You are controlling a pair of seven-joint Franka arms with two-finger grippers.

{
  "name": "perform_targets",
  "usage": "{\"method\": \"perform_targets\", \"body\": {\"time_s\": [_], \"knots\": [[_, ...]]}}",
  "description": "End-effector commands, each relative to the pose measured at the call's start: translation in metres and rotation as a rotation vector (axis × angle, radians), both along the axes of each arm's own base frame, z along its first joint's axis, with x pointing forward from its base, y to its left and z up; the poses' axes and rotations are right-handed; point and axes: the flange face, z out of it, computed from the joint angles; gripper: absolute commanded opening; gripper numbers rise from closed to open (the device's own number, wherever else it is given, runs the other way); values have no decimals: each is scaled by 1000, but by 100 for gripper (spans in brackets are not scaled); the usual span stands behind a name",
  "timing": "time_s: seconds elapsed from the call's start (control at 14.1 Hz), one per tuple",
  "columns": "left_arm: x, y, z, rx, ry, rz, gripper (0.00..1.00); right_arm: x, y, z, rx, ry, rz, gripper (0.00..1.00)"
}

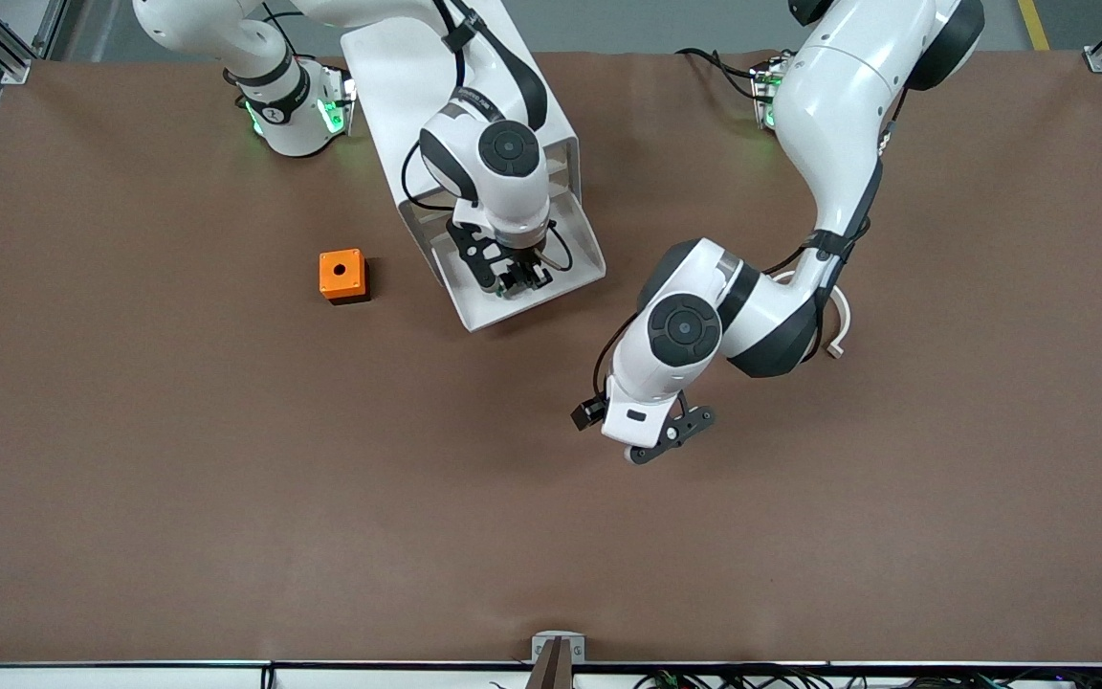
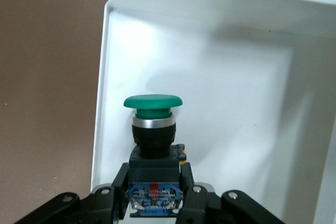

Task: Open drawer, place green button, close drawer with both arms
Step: 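Lower the green button into the drawer with the right gripper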

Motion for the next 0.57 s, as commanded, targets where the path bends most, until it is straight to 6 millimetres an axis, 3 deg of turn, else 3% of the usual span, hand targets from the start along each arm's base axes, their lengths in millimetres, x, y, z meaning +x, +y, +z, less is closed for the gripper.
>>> {"method": "perform_targets", "body": {"time_s": [0.0,0.49], "knots": [[-8,-4,6,20,-17,-28,99,-2,2,0,-1,1,-22,0],[-8,-5,4,21,-14,-32,99,-2,6,-5,-7,4,-84,0]]}}
